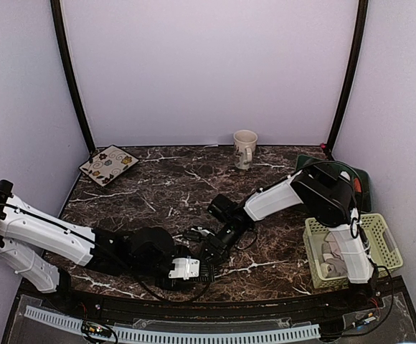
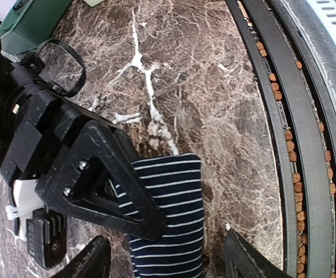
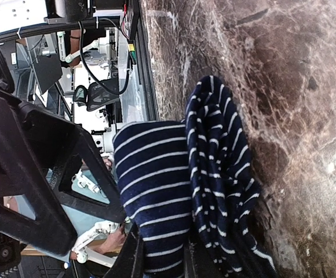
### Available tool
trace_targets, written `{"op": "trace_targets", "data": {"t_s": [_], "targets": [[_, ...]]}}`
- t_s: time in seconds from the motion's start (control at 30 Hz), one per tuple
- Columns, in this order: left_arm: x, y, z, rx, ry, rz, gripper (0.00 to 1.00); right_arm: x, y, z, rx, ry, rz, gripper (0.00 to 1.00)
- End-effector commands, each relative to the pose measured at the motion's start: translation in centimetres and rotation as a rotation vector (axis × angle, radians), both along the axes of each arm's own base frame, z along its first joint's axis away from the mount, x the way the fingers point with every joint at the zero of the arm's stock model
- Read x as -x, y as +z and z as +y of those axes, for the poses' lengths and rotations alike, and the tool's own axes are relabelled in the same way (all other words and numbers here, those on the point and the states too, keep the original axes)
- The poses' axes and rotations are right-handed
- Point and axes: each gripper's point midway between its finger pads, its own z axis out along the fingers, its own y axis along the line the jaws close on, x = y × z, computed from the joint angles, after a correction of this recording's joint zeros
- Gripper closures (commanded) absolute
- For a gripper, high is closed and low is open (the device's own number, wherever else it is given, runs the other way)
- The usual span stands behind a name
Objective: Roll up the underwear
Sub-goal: Roll the underwear at the center of the board.
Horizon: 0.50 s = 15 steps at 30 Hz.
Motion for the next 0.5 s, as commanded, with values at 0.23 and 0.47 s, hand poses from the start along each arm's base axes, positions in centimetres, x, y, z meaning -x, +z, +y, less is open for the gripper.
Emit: {"op": "trace_targets", "data": {"t_s": [0.23,0.47], "targets": [[0.9,-5.3,1.6,-0.224,0.005,0.099,0.47,0.1,-6.4,-2.1,0.194,-0.03,-0.104,1.0],[1.2,-6.7,3.6,-0.32,0.052,0.132,0.59,-0.1,-5.4,-1.9,0.165,-0.029,-0.122,0.98]]}}
